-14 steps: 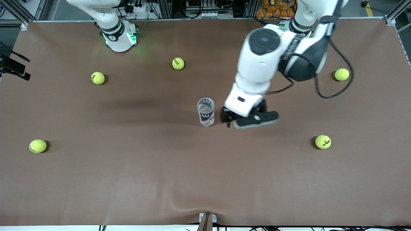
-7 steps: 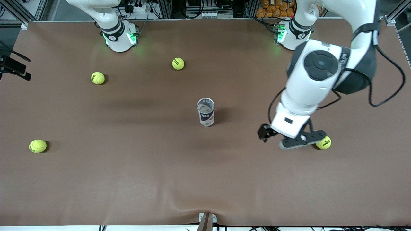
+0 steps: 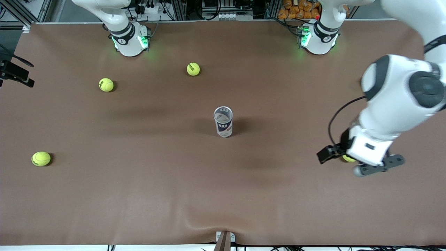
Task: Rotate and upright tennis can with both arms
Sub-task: 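Open the left gripper and withdraw it from the standing can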
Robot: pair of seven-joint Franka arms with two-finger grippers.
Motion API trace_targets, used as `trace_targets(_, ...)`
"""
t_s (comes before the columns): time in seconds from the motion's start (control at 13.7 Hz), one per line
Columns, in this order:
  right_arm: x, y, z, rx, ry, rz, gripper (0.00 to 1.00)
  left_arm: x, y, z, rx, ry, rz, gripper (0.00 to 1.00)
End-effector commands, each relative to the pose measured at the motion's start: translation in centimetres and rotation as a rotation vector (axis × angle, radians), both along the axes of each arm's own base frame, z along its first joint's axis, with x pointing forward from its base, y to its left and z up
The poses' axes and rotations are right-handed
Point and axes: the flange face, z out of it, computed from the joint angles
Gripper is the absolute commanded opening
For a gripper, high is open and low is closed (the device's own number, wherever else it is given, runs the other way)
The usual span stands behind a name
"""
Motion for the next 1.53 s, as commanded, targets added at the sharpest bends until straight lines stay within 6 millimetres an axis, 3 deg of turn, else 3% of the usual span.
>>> trace_targets(0.0, -0.4, 0.1, 0.4, 0.007, -0.004, 0.006, 1.0, -2.0, 0.5, 3.1, 0.005, 0.014, -0.018, 1.0)
trace_targets(0.51, -0.4, 0.1, 0.3, 0.008, -0.001, 0.006, 1.0, -6.5, 4.3, 8.1, 0.13, 0.116, -0.04, 1.0)
trace_targets(0.87, -0.4, 0.0, 0.3, 0.008, -0.001, 0.006, 1.0, -10.9, 7.3, 12.0, 0.12, 0.136, -0.042, 1.0)
trace_targets(1.02, -0.4, 0.0, 0.3, 0.008, 0.0, 0.006, 1.0, -13.1, 8.0, 12.3, 0.133, 0.15, -0.069, 1.0)
trace_targets(1.17, -0.4, -0.1, 0.3, 0.008, -0.001, 0.005, 1.0, -13.4, 10.9, 12.0, 0.14, 0.155, -0.097, 1.0)
trace_targets(1.31, -0.4, -0.1, 0.2, 0.008, 0.003, 0.005, 1.0, -13.1, 15.8, 12.0, 0.137, 0.152, -0.152, 1.0)
trace_targets(1.46, -0.4, -0.1, 0.3, 0.008, 0.0, 0.005, 1.0, -13.8, 16.8, 12.4, 0.136, 0.153, -0.16, 1.0)
